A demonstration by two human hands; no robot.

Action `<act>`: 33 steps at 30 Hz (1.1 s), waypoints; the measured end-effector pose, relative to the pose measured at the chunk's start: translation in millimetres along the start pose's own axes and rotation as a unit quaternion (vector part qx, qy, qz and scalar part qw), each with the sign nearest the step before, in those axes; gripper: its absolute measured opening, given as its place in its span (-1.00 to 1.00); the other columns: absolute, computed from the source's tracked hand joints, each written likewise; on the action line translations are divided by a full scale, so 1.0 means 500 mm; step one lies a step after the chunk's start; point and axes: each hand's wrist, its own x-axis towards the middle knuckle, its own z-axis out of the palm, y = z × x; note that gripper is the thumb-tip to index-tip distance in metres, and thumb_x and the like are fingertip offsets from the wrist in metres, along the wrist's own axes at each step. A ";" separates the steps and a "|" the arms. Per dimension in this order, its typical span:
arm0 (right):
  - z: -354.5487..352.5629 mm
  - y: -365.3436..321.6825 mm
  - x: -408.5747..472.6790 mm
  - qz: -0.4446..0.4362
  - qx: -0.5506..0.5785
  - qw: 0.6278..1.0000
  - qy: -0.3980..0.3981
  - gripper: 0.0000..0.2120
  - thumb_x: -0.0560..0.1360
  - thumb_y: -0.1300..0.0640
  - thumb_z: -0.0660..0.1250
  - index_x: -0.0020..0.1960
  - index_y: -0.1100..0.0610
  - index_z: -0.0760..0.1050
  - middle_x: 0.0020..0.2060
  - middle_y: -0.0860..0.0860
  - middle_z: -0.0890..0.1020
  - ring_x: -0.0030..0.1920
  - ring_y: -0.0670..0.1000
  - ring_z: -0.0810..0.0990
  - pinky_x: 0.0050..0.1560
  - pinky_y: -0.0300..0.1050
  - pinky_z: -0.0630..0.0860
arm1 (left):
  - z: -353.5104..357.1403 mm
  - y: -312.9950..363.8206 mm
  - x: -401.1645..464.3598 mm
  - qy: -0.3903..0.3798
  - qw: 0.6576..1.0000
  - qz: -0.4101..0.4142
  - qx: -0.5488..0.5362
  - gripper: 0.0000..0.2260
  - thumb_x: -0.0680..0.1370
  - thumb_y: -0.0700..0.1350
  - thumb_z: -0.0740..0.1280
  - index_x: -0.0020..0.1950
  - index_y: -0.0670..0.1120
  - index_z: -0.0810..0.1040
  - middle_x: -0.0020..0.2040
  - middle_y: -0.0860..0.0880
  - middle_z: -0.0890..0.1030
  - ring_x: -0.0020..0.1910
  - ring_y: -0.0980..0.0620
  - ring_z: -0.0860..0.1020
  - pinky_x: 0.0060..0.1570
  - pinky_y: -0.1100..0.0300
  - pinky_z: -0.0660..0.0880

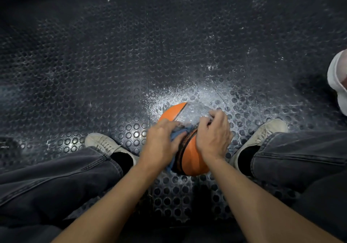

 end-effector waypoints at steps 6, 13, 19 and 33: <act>0.010 -0.011 -0.010 0.001 -0.018 1.000 0.013 -0.85 0.53 0.09 0.18 0.08 0.07 0.40 -0.05 -0.07 0.41 0.00 -0.04 0.34 0.10 0.00 0.23 | 0.002 0.001 0.010 0.039 0.998 -0.046 -0.010 -0.87 0.48 -0.15 0.45 0.01 -0.10 0.69 -0.14 0.00 0.61 -0.23 0.13 0.51 -0.18 0.42 0.37; 0.016 -0.021 -0.017 -0.017 -0.015 1.000 0.002 -0.89 0.53 0.07 0.16 0.06 -0.01 0.36 -0.03 -0.10 0.41 0.06 -0.04 0.36 0.14 -0.01 0.22 | -0.006 -0.030 0.027 0.080 0.992 -0.099 -0.020 -0.87 0.48 -0.14 0.44 0.02 -0.09 0.68 -0.12 -0.03 0.64 -0.19 0.10 0.53 -0.13 0.40 0.36; 0.012 -0.010 -0.013 -0.013 -0.020 1.000 -0.015 -0.85 0.54 0.04 0.17 0.10 0.02 0.37 0.00 -0.07 0.44 0.07 -0.02 0.40 0.21 0.05 0.27 | 0.002 -0.019 0.002 0.039 0.999 -0.012 -0.036 -0.86 0.46 -0.17 0.47 0.00 -0.09 0.68 -0.13 -0.02 0.64 -0.20 0.16 0.51 -0.10 0.47 0.35; 0.010 -0.049 0.007 0.098 -0.006 0.995 -0.035 -0.89 0.58 0.04 0.07 0.03 0.04 0.33 -0.04 -0.04 0.46 0.04 0.00 0.42 0.32 0.12 0.23 | -0.036 -0.044 0.037 -0.009 0.997 -0.059 -0.043 -0.80 0.43 -0.14 0.50 0.05 -0.08 0.68 -0.13 0.07 0.58 -0.22 0.21 0.52 -0.22 0.61 0.31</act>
